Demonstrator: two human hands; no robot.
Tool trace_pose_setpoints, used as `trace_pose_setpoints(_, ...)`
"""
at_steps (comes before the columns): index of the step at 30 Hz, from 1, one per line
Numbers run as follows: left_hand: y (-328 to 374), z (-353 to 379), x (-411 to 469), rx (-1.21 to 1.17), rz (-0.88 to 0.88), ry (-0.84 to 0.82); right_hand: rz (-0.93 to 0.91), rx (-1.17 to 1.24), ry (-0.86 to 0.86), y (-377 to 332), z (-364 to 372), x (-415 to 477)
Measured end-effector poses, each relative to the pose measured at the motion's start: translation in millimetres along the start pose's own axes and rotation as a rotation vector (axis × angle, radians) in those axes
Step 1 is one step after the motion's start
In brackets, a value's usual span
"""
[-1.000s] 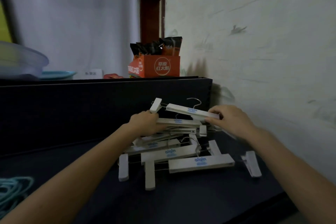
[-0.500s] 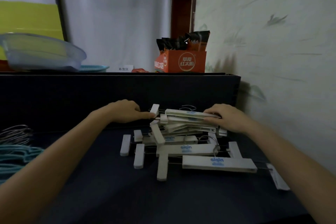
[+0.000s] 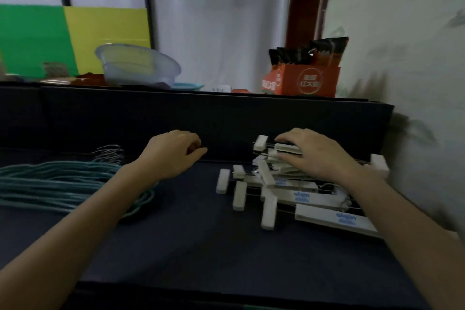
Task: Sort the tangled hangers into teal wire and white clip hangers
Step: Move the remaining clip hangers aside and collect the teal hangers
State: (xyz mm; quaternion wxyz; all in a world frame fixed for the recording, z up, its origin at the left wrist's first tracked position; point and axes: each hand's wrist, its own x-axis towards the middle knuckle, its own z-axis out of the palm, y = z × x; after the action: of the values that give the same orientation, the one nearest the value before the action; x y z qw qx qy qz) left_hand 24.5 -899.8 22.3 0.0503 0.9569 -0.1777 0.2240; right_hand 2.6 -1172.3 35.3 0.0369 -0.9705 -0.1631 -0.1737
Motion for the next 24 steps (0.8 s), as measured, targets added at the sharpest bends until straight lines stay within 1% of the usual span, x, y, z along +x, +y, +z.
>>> trace_pose_setpoints(1, -8.7, -2.4, -11.7, 0.021, -0.002, 0.03, -0.042, 0.026, 0.002, -15.2, 1.5, 4.7)
trace_pose_setpoints(3, -29.4, -9.2, -36.2, 0.043, -0.032, 0.037, -0.126, 0.074, -0.001, -46.7, 4.4, 13.7)
trace_pose_setpoints(6, -66.2, -25.1, -75.0, 0.062, -0.125, 0.006, -0.23, 0.146, -0.003, -94.7, 7.5, 26.8)
trace_pose_setpoints(11, -140.8, -53.4, -147.4, 0.065, -0.296, 0.016, -0.36, 0.231, 0.006, -185.3, 17.4, 47.4)
trace_pose_setpoints(15, -200.2, -73.3, -207.2, 0.078, -0.402, -0.023, -0.434, 0.297, -0.045, -269.3, 33.7, 61.6)
trace_pose_setpoints(20, -273.2, -96.9, -276.9, 0.155, -0.511, -0.094, -0.503, 0.356, -0.099, -376.3, 58.4, 74.3)
trace_pose_setpoints(24, -323.6, -112.8, -328.7, 0.223, -0.549, -0.139, -0.537, 0.376, -0.112, -453.4, 81.1, 85.0)
